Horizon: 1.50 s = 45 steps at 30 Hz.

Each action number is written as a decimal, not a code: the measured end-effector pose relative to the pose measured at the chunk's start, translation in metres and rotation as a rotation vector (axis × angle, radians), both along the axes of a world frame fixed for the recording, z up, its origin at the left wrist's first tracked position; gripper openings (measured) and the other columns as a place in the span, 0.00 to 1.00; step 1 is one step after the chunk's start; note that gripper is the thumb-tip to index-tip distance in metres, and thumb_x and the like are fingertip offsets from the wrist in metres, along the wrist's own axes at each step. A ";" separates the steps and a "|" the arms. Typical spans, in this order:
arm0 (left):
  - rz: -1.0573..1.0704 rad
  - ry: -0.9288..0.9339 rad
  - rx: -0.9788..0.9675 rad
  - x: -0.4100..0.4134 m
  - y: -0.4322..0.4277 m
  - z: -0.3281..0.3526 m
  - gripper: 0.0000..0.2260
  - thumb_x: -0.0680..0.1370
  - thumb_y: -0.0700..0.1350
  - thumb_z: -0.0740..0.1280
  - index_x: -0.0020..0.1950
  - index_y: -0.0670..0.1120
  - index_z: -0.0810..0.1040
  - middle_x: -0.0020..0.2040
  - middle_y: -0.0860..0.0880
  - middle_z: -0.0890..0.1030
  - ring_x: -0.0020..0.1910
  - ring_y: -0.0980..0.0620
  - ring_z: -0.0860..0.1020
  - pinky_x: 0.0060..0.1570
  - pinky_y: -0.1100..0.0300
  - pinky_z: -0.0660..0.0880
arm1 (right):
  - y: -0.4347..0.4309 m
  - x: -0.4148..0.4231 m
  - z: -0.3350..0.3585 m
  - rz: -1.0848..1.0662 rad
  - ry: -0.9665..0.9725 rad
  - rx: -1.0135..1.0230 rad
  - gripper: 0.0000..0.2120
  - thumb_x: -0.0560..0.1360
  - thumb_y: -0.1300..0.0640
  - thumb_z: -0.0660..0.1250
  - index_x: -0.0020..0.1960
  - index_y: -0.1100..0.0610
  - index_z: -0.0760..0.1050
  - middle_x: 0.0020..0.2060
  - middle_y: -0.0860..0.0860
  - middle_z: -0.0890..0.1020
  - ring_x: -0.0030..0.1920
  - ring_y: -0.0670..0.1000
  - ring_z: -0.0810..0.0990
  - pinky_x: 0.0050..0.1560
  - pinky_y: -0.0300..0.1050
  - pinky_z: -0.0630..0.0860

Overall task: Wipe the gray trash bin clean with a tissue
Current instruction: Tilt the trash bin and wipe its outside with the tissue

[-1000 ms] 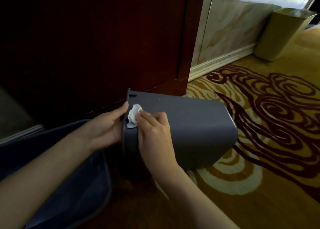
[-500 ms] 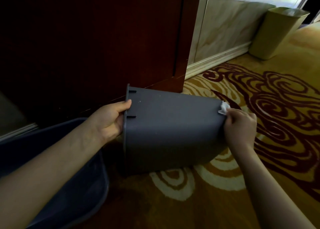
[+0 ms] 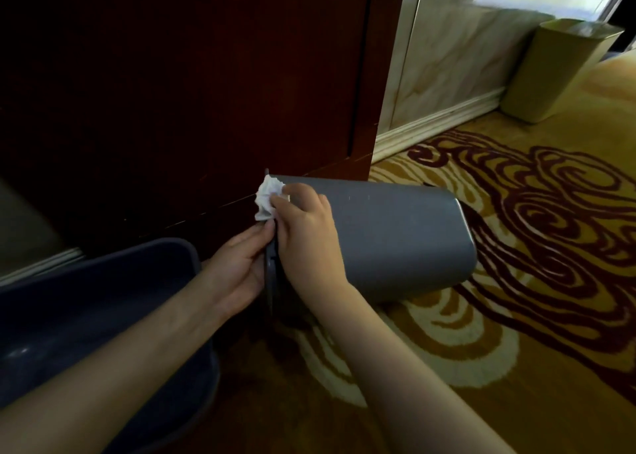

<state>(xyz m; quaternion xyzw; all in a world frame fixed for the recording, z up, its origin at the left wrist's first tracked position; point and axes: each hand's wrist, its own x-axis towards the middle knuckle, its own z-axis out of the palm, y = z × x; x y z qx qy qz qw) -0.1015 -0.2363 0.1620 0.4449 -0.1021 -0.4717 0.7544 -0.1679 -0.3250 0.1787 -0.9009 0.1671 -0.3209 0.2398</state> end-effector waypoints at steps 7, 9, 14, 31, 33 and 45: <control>-0.005 0.010 0.032 -0.003 0.000 -0.003 0.17 0.71 0.45 0.64 0.59 0.47 0.77 0.51 0.45 0.85 0.50 0.49 0.83 0.42 0.55 0.81 | -0.031 -0.023 -0.015 -0.132 0.012 -0.130 0.12 0.74 0.63 0.64 0.57 0.56 0.78 0.59 0.55 0.78 0.52 0.57 0.72 0.48 0.48 0.67; 0.002 0.025 0.043 -0.003 0.001 -0.003 0.15 0.70 0.45 0.64 0.57 0.47 0.77 0.49 0.46 0.86 0.48 0.49 0.84 0.38 0.54 0.82 | -0.054 -0.034 -0.021 -0.262 0.026 -0.121 0.12 0.76 0.61 0.63 0.58 0.54 0.77 0.62 0.54 0.75 0.56 0.56 0.70 0.52 0.46 0.64; -0.036 0.028 0.047 -0.005 0.005 -0.005 0.16 0.69 0.46 0.64 0.57 0.49 0.77 0.51 0.47 0.85 0.51 0.49 0.83 0.39 0.54 0.81 | -0.119 -0.069 -0.033 -0.535 0.029 0.014 0.12 0.78 0.57 0.59 0.58 0.54 0.75 0.60 0.55 0.72 0.60 0.55 0.70 0.57 0.43 0.68; 0.001 0.034 0.114 0.002 -0.010 0.001 0.18 0.79 0.51 0.57 0.45 0.45 0.85 0.46 0.44 0.86 0.45 0.48 0.85 0.43 0.52 0.78 | 0.015 -0.046 -0.052 -0.232 -0.123 -0.108 0.07 0.73 0.60 0.64 0.50 0.55 0.75 0.44 0.52 0.76 0.44 0.48 0.70 0.46 0.40 0.58; 0.022 0.017 0.132 0.003 -0.010 0.000 0.14 0.79 0.50 0.58 0.51 0.46 0.80 0.45 0.45 0.87 0.44 0.48 0.85 0.43 0.51 0.75 | -0.003 -0.055 -0.061 -0.278 -0.091 -0.171 0.06 0.73 0.57 0.61 0.48 0.54 0.74 0.44 0.53 0.76 0.44 0.49 0.70 0.45 0.42 0.57; -0.137 0.002 0.144 0.010 0.009 0.003 0.15 0.70 0.42 0.66 0.56 0.48 0.79 0.52 0.45 0.85 0.52 0.46 0.83 0.40 0.51 0.81 | -0.136 -0.109 -0.060 -0.769 -0.104 0.091 0.06 0.76 0.58 0.58 0.47 0.58 0.73 0.45 0.57 0.75 0.45 0.55 0.72 0.51 0.49 0.61</control>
